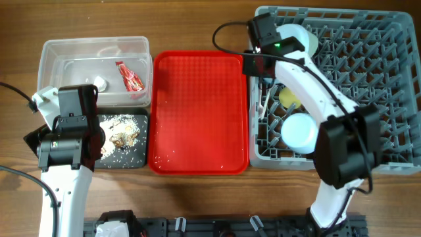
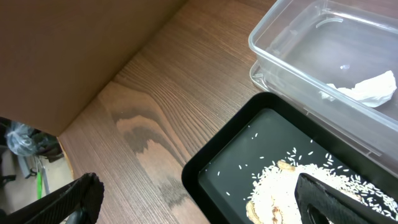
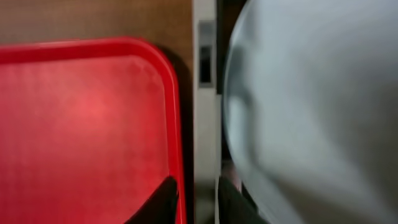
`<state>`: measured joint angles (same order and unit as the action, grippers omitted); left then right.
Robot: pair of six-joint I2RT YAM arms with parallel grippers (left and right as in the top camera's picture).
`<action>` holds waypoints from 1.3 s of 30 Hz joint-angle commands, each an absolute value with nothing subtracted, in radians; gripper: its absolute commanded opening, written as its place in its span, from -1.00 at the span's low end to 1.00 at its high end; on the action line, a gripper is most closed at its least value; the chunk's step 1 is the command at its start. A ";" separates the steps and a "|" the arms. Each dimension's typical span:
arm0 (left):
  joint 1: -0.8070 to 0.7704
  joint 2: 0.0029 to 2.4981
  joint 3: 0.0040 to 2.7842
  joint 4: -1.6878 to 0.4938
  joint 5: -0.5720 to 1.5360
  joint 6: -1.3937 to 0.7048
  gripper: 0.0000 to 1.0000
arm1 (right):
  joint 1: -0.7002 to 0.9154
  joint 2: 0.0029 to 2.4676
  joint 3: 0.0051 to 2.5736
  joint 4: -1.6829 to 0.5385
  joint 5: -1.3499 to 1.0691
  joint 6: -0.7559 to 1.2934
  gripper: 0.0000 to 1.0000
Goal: Sort waste into correct bins and load items into the dishwasher rack
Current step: 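Stand the plate upright in the rack's back row and release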
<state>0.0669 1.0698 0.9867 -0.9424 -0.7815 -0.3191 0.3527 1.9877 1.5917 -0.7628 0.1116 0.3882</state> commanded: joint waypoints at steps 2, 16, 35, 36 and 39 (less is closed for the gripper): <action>0.072 1.070 0.994 -0.940 -0.797 -0.315 1.00 | 0.357 2.005 1.595 -0.772 0.049 0.366 -0.87; 0.072 1.070 0.994 -0.940 -0.797 -0.315 1.00 | 0.369 2.005 1.595 -0.834 0.043 0.366 -0.90; 0.072 1.070 0.994 -0.940 -0.797 -0.315 1.00 | 0.334 1.904 1.716 -0.854 0.088 0.314 0.46; 0.072 1.070 0.994 -0.940 -0.797 -0.315 1.00 | 0.326 1.879 1.730 -0.852 0.088 0.314 0.61; 0.072 1.070 0.994 -0.940 -0.797 -0.315 1.00 | 0.307 1.784 1.750 -0.848 0.088 0.315 0.99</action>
